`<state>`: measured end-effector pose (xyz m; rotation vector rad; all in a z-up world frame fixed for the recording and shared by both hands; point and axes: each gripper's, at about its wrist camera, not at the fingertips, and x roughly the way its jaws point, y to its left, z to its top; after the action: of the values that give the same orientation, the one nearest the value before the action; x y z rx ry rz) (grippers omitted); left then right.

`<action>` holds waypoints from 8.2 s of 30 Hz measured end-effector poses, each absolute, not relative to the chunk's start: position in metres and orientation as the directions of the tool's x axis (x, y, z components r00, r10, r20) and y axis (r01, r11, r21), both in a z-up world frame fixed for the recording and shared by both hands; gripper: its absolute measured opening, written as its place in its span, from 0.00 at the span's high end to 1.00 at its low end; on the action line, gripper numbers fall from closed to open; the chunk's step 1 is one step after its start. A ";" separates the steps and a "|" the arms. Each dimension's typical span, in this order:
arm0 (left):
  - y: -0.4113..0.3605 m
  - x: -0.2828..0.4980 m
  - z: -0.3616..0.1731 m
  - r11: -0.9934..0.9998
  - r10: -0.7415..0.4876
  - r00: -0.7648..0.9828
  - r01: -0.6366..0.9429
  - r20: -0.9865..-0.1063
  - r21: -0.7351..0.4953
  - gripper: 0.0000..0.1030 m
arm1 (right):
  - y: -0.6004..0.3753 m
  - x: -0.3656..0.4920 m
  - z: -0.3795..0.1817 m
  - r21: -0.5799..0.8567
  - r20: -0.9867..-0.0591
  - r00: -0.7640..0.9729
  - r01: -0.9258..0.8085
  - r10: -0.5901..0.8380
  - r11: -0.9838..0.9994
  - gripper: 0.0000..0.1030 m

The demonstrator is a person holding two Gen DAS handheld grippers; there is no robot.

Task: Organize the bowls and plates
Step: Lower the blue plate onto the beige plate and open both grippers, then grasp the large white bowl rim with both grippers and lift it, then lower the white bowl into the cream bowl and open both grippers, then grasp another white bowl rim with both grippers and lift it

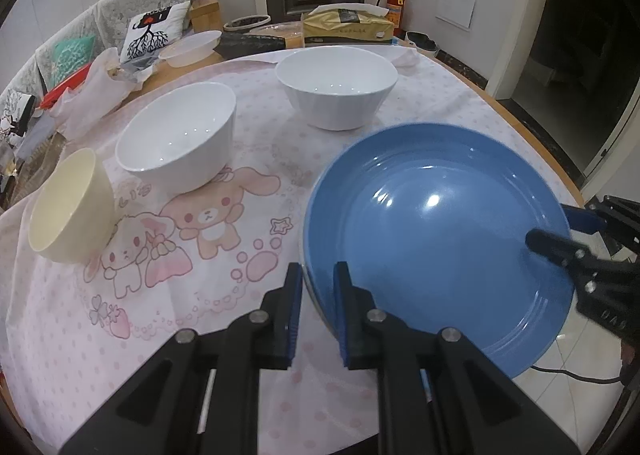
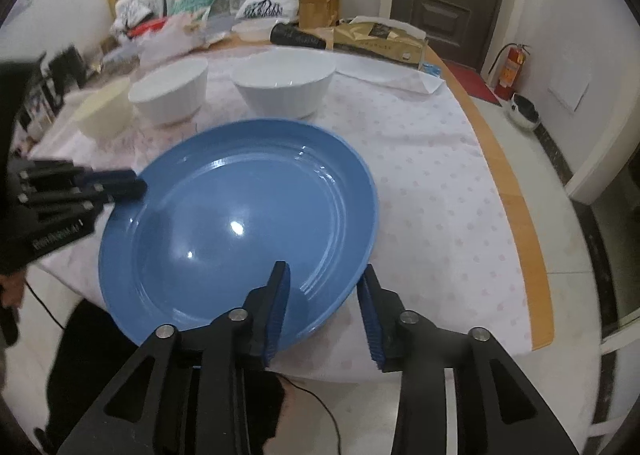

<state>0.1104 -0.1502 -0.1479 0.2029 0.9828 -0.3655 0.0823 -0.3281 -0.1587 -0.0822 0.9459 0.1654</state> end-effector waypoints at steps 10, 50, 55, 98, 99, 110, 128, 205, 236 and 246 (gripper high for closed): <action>-0.147 0.108 -0.146 0.921 -0.223 0.507 0.390 -0.833 -0.009 0.87 | -0.326 0.083 -0.164 0.004 -0.812 0.573 -0.178 0.107 0.984 0.64; -0.031 0.308 -0.120 0.958 -0.207 0.431 0.270 -0.878 -0.093 0.62 | -0.158 0.257 -0.132 0.161 -0.767 0.461 -0.535 0.446 0.829 0.10; -0.032 0.317 -0.129 0.955 -0.217 0.411 0.276 -0.886 -0.106 0.63 | -0.148 0.270 -0.143 0.176 -0.774 0.433 -0.553 0.461 0.814 0.10; -0.016 0.301 -0.104 0.959 -0.164 0.456 0.280 -0.875 -0.034 0.86 | -0.107 0.260 -0.126 0.014 -0.740 0.548 -0.568 0.391 0.823 0.12; -0.013 0.299 -0.100 0.961 -0.161 0.462 0.276 -0.872 -0.031 0.86 | -0.104 0.258 -0.122 0.010 -0.735 0.554 -0.569 0.392 0.822 0.12; 0.028 0.280 -0.067 0.973 -0.135 0.512 0.230 -0.848 -0.016 0.86 | -0.071 0.244 -0.094 0.008 -0.698 0.567 -0.606 0.438 0.796 0.12; 0.087 0.271 -0.084 0.990 -0.065 0.492 0.141 -0.868 0.006 0.86 | -0.011 0.248 -0.104 0.030 -0.714 0.503 -0.673 0.487 0.739 0.12; -0.032 0.261 -0.041 0.960 -0.132 0.596 0.275 -0.792 0.047 0.26 | -0.179 0.219 -0.095 -0.036 -0.655 0.679 -0.468 0.332 0.883 0.01; -0.190 0.328 -0.148 0.906 -0.243 0.361 0.416 -0.900 -0.078 0.84 | -0.279 0.293 -0.167 0.097 -0.800 0.492 -0.459 0.343 0.883 0.10; -0.191 0.332 -0.152 0.906 -0.264 0.354 0.410 -0.897 -0.105 0.92 | -0.274 0.304 -0.176 0.110 -0.815 0.456 -0.481 0.356 0.870 0.10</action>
<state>0.3322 -0.1909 -0.1520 0.1466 1.1285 -0.4375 0.3043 -0.2743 -0.1758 -0.1433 0.9679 0.5183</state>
